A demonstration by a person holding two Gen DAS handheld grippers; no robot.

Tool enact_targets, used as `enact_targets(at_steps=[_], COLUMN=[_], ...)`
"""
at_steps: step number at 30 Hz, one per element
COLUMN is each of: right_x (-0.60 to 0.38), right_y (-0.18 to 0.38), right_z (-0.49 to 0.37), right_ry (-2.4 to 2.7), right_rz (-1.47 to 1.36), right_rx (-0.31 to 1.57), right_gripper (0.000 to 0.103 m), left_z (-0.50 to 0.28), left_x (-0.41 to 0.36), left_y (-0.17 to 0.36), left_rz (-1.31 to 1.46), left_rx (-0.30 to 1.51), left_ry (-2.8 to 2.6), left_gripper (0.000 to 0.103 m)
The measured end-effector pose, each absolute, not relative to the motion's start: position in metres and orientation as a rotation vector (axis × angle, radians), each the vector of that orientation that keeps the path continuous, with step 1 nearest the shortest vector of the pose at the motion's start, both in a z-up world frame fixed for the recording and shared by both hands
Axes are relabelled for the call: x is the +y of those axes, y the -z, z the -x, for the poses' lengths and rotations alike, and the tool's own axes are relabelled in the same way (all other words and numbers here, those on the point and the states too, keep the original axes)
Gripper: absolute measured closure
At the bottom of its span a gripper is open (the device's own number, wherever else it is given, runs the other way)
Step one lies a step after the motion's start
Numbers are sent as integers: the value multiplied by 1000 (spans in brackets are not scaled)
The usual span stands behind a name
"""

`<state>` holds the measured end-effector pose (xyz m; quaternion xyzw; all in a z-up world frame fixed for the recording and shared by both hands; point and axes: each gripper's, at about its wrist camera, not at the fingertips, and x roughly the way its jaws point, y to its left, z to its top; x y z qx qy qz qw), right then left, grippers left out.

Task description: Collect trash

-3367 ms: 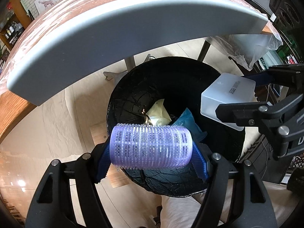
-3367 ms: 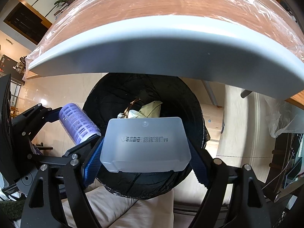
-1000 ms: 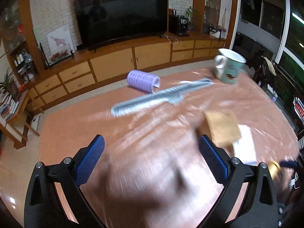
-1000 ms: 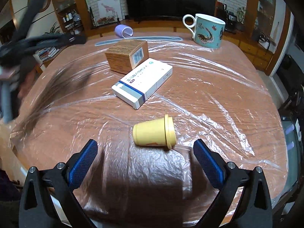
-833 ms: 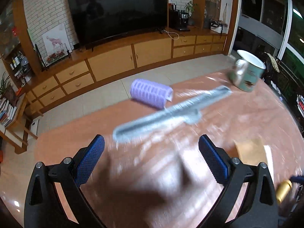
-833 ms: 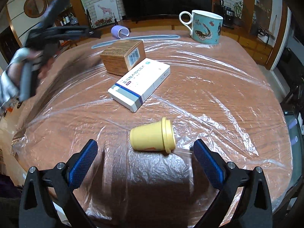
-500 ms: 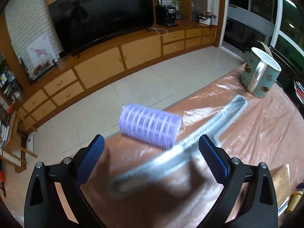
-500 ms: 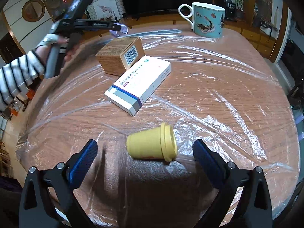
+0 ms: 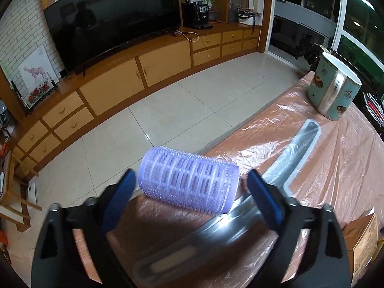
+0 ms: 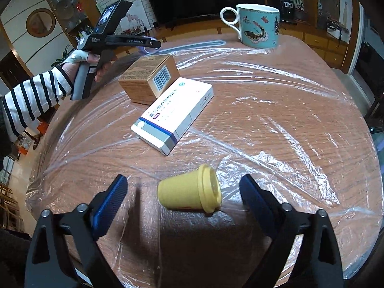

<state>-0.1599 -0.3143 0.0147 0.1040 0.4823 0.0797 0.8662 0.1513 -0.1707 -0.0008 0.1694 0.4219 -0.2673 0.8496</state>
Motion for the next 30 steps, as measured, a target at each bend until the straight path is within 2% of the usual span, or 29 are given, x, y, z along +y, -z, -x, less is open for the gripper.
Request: enact_targets(at_steps=[2,4,6,11,12,16,17,18,30], right_x=[-316,-315,-311,-310,-311,-314,-314,-315,-322], right_y=[-15,-15,-16,-15,-15,-13,-13,-13,-15], right_z=[160,160,160,156,155,153,152,152,148], right_ry=[-167,-145,-152,-173,-174,-194,-196,-197,-232], right_rz=[-231,-199,-161,-140,-140,-156,-160,-169,-225], right_rx=[1002,1000,999,986,987,988,987,988,969], right_gripper=[18,24,37,48,56,56,56,56,56], left_z=[-152,-152,-150,-143,-141,-131,-129,-128,-92], left_x=[-172,-172,-171,-170,-169,-165,-164,-162,-145], left_y=[1,0,-1,-5,-6,-13,-15,-16,-29], left_rz=[-362,-368,-368,-358,-357,-330,-323,-309,-248], left_rx=[888,885,883,880,880,878,881,887,873], left_ry=[570,572,576,562,558,561,560,555,562], left_gripper=[24,24,24,25,25,26,32,33,33])
